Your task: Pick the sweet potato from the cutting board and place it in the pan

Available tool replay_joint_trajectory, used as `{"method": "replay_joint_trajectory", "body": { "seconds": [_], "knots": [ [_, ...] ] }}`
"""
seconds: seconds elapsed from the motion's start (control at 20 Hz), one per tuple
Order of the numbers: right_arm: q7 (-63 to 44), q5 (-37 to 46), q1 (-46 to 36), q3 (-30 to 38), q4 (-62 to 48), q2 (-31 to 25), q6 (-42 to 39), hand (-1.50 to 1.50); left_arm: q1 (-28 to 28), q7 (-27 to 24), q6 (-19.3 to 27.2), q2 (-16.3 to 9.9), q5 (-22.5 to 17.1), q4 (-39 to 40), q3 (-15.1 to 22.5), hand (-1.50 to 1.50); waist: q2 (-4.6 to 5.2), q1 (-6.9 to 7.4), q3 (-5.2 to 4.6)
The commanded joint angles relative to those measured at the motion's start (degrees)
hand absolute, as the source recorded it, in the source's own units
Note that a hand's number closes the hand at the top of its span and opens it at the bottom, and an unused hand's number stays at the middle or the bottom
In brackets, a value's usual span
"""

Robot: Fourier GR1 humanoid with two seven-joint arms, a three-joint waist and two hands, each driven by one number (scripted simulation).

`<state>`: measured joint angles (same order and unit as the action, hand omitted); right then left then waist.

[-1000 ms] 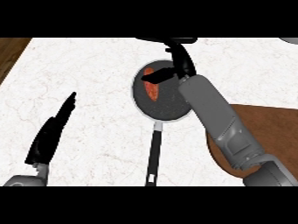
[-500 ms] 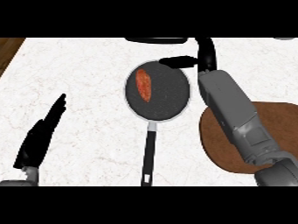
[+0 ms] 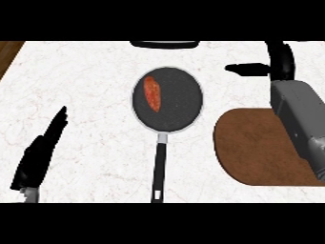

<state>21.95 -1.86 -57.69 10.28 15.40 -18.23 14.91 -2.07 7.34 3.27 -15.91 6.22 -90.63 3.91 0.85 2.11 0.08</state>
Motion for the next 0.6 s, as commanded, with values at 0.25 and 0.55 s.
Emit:
{"method": "replay_joint_trajectory", "body": {
  "seconds": [0.25,0.55],
  "knots": [
    [5.27,0.09,3.64,1.73,-3.08,-10.96,-11.48,-1.5,0.84,0.77,-0.48,0.7,0.94,0.49,-0.5,0.0,-0.12,-0.45,0.02],
    [7.07,0.75,4.79,2.15,-5.41,-15.24,-17.19,-1.5,-1.18,-0.36,-0.04,1.5,1.61,-0.96,-0.85,0.0,-0.03,0.09,0.05]
  ]
}}
